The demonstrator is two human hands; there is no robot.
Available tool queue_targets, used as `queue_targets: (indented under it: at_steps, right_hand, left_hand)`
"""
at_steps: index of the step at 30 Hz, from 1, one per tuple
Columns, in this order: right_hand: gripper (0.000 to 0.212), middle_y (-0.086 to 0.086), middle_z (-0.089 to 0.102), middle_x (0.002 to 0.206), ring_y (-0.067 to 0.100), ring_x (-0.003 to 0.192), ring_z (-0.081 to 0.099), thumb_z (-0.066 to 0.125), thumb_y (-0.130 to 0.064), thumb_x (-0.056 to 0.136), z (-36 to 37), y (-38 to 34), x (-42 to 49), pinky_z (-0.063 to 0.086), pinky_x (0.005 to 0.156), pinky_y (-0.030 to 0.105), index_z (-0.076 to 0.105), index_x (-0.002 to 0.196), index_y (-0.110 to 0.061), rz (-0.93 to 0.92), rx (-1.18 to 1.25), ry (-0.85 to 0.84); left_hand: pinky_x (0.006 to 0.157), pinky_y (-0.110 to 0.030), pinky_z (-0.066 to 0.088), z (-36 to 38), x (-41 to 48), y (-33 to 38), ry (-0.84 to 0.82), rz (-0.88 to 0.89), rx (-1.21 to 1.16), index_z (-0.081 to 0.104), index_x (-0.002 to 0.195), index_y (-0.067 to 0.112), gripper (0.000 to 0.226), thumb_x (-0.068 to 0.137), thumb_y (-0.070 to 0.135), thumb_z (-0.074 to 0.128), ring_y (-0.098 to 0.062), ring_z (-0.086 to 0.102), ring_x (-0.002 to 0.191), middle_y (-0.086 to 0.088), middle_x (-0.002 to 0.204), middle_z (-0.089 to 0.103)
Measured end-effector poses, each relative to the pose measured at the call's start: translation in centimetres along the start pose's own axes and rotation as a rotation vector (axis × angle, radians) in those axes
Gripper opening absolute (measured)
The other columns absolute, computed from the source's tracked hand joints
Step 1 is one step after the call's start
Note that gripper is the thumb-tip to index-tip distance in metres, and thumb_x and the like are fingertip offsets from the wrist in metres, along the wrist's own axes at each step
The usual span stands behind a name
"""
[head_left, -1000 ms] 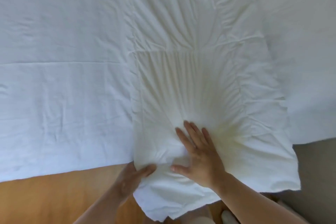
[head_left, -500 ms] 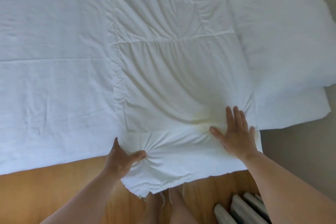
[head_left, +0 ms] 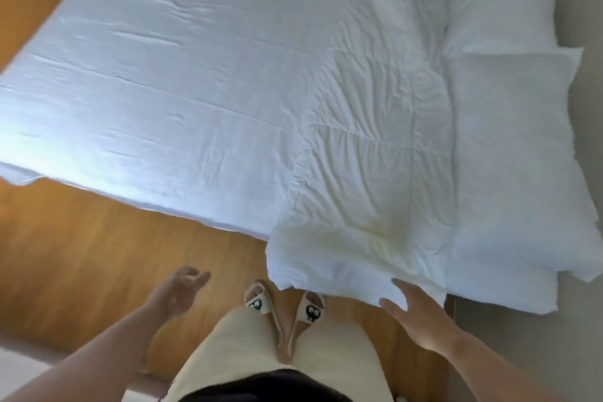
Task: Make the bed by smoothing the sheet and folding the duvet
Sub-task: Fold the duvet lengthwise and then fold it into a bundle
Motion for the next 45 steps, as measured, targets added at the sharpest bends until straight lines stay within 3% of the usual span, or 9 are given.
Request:
queue_targets:
  at_steps: [6,11,14,19,25,31,38,40,45]
  right_hand:
    - [0.065,0.002,0.05,0.149,0.018,0.131,0.052,0.05,-0.065,0.093,-0.5,-8.0,-0.9,0.037,0.099,0.026,0.041,0.147,-0.032,0.019,-0.11,-0.118]
    - [0.062,0.001,0.055,0.142,0.017,0.12,0.057,0.05,-0.063,0.094,-1.1,-20.2,0.8,0.041,0.103,0.031,0.049,0.142,-0.024,-0.04,-0.191,-0.182]
    - [0.053,-0.006,0.06,0.129,0.015,0.113,0.063,0.052,-0.066,0.091,-1.3,-28.9,2.0,0.047,0.1,0.034,0.058,0.127,-0.027,-0.08,-0.181,-0.165]
    - [0.038,0.006,0.072,0.1,0.022,0.091,0.07,0.063,-0.051,0.092,0.6,-44.1,2.1,0.046,0.067,0.028,0.068,0.11,-0.018,-0.096,-0.109,-0.077]
    - [0.035,0.002,0.068,0.109,0.016,0.098,0.066,0.058,-0.054,0.094,6.8,-60.8,2.5,0.051,0.087,0.037,0.063,0.112,-0.024,-0.166,-0.108,-0.115]
    - [0.036,-0.004,0.066,0.108,0.015,0.096,0.067,0.055,-0.06,0.091,11.8,-76.7,6.3,0.053,0.093,0.038,0.062,0.11,-0.03,-0.242,-0.195,-0.18]
    - [0.046,-0.001,0.064,0.098,0.015,0.077,0.057,0.062,-0.053,0.088,13.9,-94.4,11.7,0.038,0.059,0.019,0.06,0.121,-0.021,-0.226,-0.413,-0.285]
    - [0.038,0.003,0.065,0.088,0.017,0.066,0.056,0.064,-0.047,0.091,13.1,-100.9,12.1,0.04,0.056,0.022,0.061,0.116,-0.019,-0.216,-0.406,-0.283]
    - [0.027,0.008,0.064,0.087,0.022,0.072,0.056,0.066,-0.038,0.094,12.7,-117.0,13.0,0.047,0.068,0.034,0.064,0.107,-0.013,-0.238,-0.278,-0.272]
  left_hand:
    - [0.108,-0.044,0.041,-3.8,-7.5,-10.6,0.137,-0.147,-0.097,0.058,0.134,0.006,0.042,0.101,0.032,0.053,-0.036,0.052,0.129,-0.015,0.138,0.056]
    - [0.098,-0.04,0.044,-5.6,-9.9,-17.7,0.125,-0.27,-0.387,0.062,0.121,0.015,0.04,0.1,0.048,0.05,-0.033,0.056,0.116,-0.014,0.131,0.059]
    - [0.1,-0.039,0.041,-8.5,-9.8,-21.0,0.101,-0.303,-0.456,0.058,0.127,0.016,0.049,0.1,0.054,0.044,-0.031,0.053,0.12,-0.013,0.135,0.056]
    - [0.099,-0.037,0.041,-17.2,-7.7,-26.0,0.06,-0.285,-0.415,0.057,0.13,0.013,0.055,0.102,0.054,0.033,-0.025,0.055,0.118,-0.009,0.132,0.059]
    - [0.116,-0.042,0.032,-29.2,-4.6,-32.5,0.109,-0.353,-0.55,0.047,0.144,0.011,0.065,0.1,0.057,0.037,-0.03,0.044,0.137,-0.012,0.15,0.047]
    - [0.099,-0.032,0.042,-40.1,1.0,-35.8,0.147,-0.389,-0.494,0.06,0.122,0.014,0.053,0.103,0.054,0.032,-0.026,0.056,0.118,-0.009,0.128,0.061]
    - [0.086,-0.027,0.036,-55.4,6.6,-37.1,0.218,-0.458,-0.467,0.054,0.096,0.028,0.037,0.102,0.056,0.031,-0.016,0.051,0.101,0.002,0.11,0.055]
    - [0.083,-0.029,0.039,-59.9,9.0,-38.1,0.266,-0.467,-0.498,0.058,0.097,0.026,0.041,0.101,0.058,0.033,-0.019,0.056,0.101,0.0,0.109,0.061]
    - [0.071,-0.029,0.043,-71.7,15.0,-38.7,0.323,-0.375,-0.591,0.066,0.097,0.022,0.042,0.1,0.056,0.041,-0.022,0.062,0.093,-0.001,0.096,0.065]
Point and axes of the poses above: each hand's wrist, its own x-axis towards the middle knuckle, its own z-axis out of the palm, y = z × x, the point moved 1 cm from there along x, towards the middle knuckle
